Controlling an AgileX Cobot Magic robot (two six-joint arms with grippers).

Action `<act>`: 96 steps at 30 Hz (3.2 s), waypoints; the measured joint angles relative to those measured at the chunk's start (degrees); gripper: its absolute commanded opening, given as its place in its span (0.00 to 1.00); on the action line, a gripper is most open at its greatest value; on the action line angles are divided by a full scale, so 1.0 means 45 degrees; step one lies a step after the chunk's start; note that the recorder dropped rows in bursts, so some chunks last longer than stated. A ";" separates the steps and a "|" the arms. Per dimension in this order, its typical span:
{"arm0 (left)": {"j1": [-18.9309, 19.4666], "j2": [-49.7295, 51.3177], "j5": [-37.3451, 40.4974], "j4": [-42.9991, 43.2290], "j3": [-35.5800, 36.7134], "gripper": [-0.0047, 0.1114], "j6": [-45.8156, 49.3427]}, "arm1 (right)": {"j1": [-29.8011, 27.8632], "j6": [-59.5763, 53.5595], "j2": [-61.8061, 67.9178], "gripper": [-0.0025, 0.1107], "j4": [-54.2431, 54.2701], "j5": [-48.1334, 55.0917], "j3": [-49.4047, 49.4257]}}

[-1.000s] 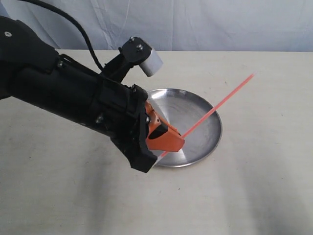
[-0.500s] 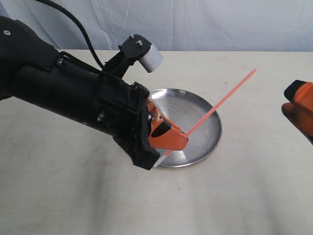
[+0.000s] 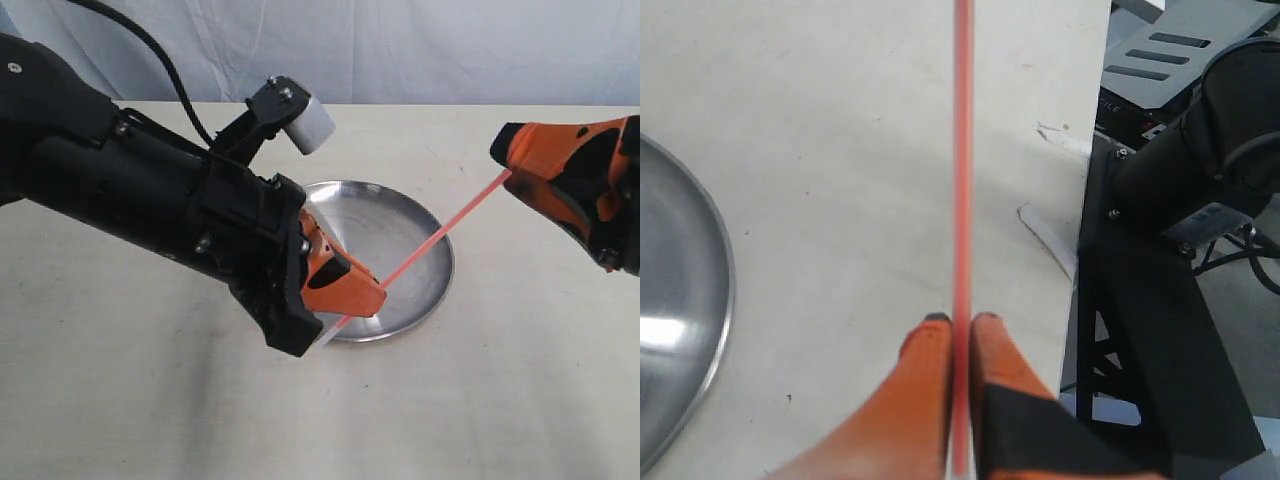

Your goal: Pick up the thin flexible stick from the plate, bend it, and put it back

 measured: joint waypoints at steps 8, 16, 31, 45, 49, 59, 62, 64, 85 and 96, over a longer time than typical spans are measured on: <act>0.0000 0.0000 0.0083 -0.0225 0.0000 0.04 0.0283 | 0.0000 -0.0370 0.1658 0.28 0.0020 0.0791 -0.0305; 0.0000 0.0000 0.0083 -0.0291 0.0000 0.04 0.0313 | 0.0000 -0.0501 0.1741 0.01 0.0063 0.0874 -0.0305; 0.0000 0.0000 0.0922 -0.0319 0.0000 0.04 0.0504 | 0.0000 -0.0706 0.1741 0.01 0.0061 0.1105 -0.0305; 0.0000 0.0000 0.0988 -0.0319 0.0000 0.04 0.0045 | 0.0000 -0.0774 0.1741 0.01 0.0040 0.1133 -0.0305; 0.0000 0.0000 0.1097 -0.0381 0.0000 0.04 -0.0258 | 0.0000 -0.1075 0.1741 0.01 0.0040 0.1133 -0.0305; 0.0000 0.0362 0.1193 -0.1579 0.0031 0.04 -0.0168 | 0.0000 -0.2113 0.1741 0.01 0.0212 0.1113 -0.0383; 0.0000 0.0557 0.1248 -0.2126 0.0070 0.04 0.0236 | 0.0000 -0.2356 0.1741 0.01 0.0261 0.1021 -0.0383; 0.0000 0.0579 0.1306 -0.2362 0.0090 0.04 0.0358 | 0.0000 -0.2431 0.1741 0.01 0.0261 0.0905 -0.0383; 0.0000 0.0579 0.1848 -0.2858 0.0098 0.04 -0.0866 | 0.0000 -0.3647 0.1741 0.01 0.0331 0.1042 -0.0383; 0.0000 0.0579 0.1904 -0.3191 0.0127 0.04 -0.0866 | -0.0018 -0.3844 0.1741 0.01 0.0457 0.1042 -0.0431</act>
